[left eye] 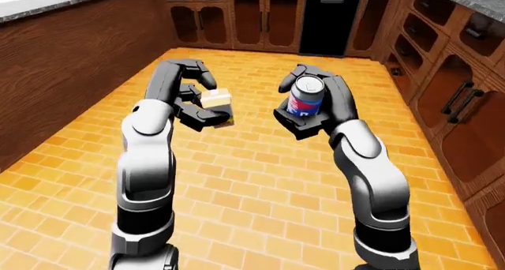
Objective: Move the drinks to the dining counter.
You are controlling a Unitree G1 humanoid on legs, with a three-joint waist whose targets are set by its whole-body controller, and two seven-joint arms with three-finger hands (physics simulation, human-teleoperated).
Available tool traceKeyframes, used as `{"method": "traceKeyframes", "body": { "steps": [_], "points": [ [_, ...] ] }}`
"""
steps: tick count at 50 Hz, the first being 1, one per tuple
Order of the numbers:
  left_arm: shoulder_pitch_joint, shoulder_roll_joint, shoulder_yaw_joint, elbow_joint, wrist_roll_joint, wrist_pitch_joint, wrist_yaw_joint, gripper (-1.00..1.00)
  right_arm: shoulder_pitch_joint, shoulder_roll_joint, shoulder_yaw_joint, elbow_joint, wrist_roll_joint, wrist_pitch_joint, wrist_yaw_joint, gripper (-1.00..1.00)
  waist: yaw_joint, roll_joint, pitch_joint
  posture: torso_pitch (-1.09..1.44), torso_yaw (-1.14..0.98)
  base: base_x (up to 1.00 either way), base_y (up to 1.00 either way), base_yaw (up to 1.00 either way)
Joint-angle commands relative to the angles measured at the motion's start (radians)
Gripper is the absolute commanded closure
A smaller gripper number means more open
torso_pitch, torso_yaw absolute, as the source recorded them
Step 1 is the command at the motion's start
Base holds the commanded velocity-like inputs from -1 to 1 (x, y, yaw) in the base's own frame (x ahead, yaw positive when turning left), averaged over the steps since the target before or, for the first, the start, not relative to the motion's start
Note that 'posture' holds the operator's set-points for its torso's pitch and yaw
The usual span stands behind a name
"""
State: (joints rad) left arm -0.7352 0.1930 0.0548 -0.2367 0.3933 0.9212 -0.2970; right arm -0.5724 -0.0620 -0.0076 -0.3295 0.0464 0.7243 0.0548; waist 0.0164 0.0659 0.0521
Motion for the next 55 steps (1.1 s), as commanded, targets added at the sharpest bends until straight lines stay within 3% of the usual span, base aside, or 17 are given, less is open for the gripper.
{"method": "traceKeyframes", "body": {
  "steps": [1,3,6,8,17,19,20,21,23,28,31,32,33,44,49,50,55],
  "points": [
    [-0.051,0.008,0.006,-0.059,0.0,-0.043,0.007,1.0,-0.049,-0.007,-0.023,-0.055,-0.003,-0.056,-0.012,1.0,-0.003,0.002,-0.041,0.0,0.0,1.0,0.0,0.0],
    [-0.049,0.01,0.01,-0.061,-0.002,-0.044,0.007,1.0,-0.043,-0.005,-0.014,-0.071,-0.001,-0.05,-0.003,1.0,0.007,0.007,-0.02,0.0,0.0,0.94,0.16,0.0],
    [-0.047,0.013,0.012,-0.071,-0.003,-0.039,0.005,1.0,-0.04,0.001,-0.008,-0.073,-0.005,-0.051,0.0,1.0,0.019,-0.041,-0.061,0.0,0.0,0.16,0.0,1.0],
    [-0.046,0.016,0.014,-0.081,-0.003,-0.031,0.002,1.0,-0.042,0.003,-0.007,-0.079,-0.007,-0.043,0.003,1.0,-0.002,-0.159,-0.039,0.0,0.0,0.04,0.0,1.0],
    [-0.048,0.028,0.023,-0.077,-0.013,-0.035,0.005,1.0,-0.06,0.0,-0.003,-0.107,-0.022,0.001,0.019,1.0,0.001,-0.077,-0.005,0.0,0.0,0.04,0.0,1.0],
    [-0.051,0.032,0.023,-0.079,-0.013,-0.031,0.003,1.0,-0.062,0.001,0.003,-0.101,-0.031,0.002,0.022,1.0,0.022,0.05,-0.014,0.0,0.0,0.04,0.0,1.0],
    [-0.053,0.032,0.022,-0.075,-0.014,-0.033,0.004,1.0,-0.063,0.001,0.018,-0.093,-0.046,-0.001,0.025,1.0,0.017,0.061,-0.021,0.0,0.0,0.03,0.0,1.0],
    [-0.055,0.031,0.022,-0.08,-0.013,-0.024,0.003,1.0,-0.07,0.005,0.018,-0.095,-0.052,0.007,0.029,1.0,0.038,0.015,-0.03,0.0,0.0,0.03,0.0,1.0],
    [-0.052,0.031,0.019,-0.084,-0.013,-0.02,0.002,1.0,-0.075,0.007,0.016,-0.092,-0.062,0.008,0.035,1.0,0.053,0.003,-0.056,0.0,0.0,0.03,0.0,1.0],
    [-0.052,0.034,0.021,-0.083,-0.01,-0.021,-0.003,1.0,-0.105,0.009,0.017,-0.068,-0.091,0.012,0.045,1.0,0.022,-0.062,-0.04,0.0,0.0,0.03,0.0,1.0],
    [-0.056,0.035,0.02,-0.081,-0.009,-0.02,-0.006,1.0,-0.129,0.011,0.023,-0.03,-0.116,-0.001,0.053,1.0,-0.012,-0.18,-0.075,0.0,0.0,0.03,0.0,1.0],
    [-0.056,0.035,0.022,-0.079,-0.01,-0.022,-0.005,1.0,-0.131,0.014,0.023,-0.029,-0.119,-0.001,0.055,1.0,-0.011,-0.136,-0.041,0.0,0.0,0.04,0.0,1.0],
    [-0.055,0.036,0.023,-0.076,-0.01,-0.026,-0.005,1.0,-0.13,0.016,0.024,-0.025,-0.123,-0.006,0.057,1.0,-0.019,-0.139,-0.037,0.0,0.0,0.04,0.0,1.0],
    [-0.062,0.046,0.034,-0.086,-0.024,-0.009,-0.004,1.0,-0.146,0.023,0.019,-0.025,-0.135,0.0,0.07,1.0,0.012,-0.065,-0.036,0.0,0.0,0.03,0.0,1.0],
    [-0.065,0.051,0.034,-0.081,-0.029,-0.011,0.0,1.0,-0.151,0.025,0.019,-0.029,-0.134,0.005,0.073,1.0,0.012,0.006,-0.052,0.0,0.0,0.03,0.0,1.0],
    [-0.065,0.05,0.033,-0.081,-0.03,-0.011,0.001,1.0,-0.149,0.026,0.019,-0.031,-0.134,0.005,0.073,1.0,0.012,-0.003,-0.022,0.0,0.0,0.05,0.0,1.0],
    [-0.057,0.042,0.027,-0.075,-0.032,-0.022,0.007,1.0,-0.142,0.027,0.011,-0.032,-0.118,0.004,0.069,1.0,0.027,-0.038,-0.038,0.0,0.0,0.03,0.0,1.0]
  ]
}}
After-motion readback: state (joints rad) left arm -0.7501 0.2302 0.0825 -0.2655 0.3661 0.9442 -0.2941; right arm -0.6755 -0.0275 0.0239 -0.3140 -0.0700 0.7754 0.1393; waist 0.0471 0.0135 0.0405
